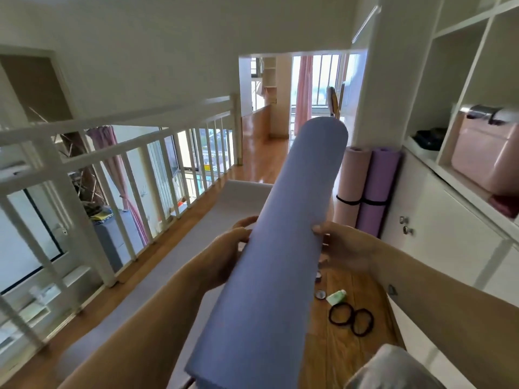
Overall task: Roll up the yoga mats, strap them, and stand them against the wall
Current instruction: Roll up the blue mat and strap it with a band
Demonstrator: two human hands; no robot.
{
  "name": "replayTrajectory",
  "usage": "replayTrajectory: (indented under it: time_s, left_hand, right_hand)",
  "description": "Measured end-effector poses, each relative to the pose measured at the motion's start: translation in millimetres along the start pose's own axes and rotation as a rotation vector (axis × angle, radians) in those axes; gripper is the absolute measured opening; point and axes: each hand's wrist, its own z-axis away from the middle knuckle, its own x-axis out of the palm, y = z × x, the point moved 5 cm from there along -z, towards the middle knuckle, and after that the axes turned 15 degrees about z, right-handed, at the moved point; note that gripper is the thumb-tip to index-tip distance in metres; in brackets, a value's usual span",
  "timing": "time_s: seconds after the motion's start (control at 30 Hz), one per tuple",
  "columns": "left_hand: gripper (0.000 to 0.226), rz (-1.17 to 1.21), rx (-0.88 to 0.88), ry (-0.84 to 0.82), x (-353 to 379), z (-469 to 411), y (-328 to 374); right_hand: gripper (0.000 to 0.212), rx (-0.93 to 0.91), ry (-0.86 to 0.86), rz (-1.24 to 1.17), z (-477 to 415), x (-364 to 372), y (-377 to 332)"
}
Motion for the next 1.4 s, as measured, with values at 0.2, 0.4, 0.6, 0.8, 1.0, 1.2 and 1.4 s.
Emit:
replayTrajectory:
  time_s: [0.2, 0.4, 0.6, 0.8, 1.0, 1.2, 1.4]
  left_hand:
    - [0.037, -0.328, 0.133, 0.133, 2, -13, 9]
    - [0.091, -0.023, -0.143, 0.196, -11, -26, 26]
    - [0.069, -0.163, -0.091, 0.231, -1, -31, 22]
    - [0.029, -0.35, 0.206, 0.49, -8, -37, 35]
    - [0.109, 0.009, -0.079, 0.219, 26, -17, 26]
    - [0.109, 0.209, -0.172, 0.275, -8, -30, -26]
    - [0.098, 0.148, -0.268, 0.289, -10, -38, -92]
  right_hand:
    - [0.096, -0.075, -0.012, -0.071, -10, -8, -8]
    - [0.063, -0.171, 0.102, 0.037, -15, 1, -25]
    - [0.037, -0.287, 0.216, -0.017, -17, 1, -37]
    - [0.115, -0.178, 0.257, 0.524, -18, -3, -27]
    - [0.062, -0.185, 0.368, 0.689, -28, -16, -8]
    - [0.08, 0.089, 0.186, 0.033, -21, -20, 10]
    - [0.111, 0.229, 0.102, -0.084, -33, -14, 73]
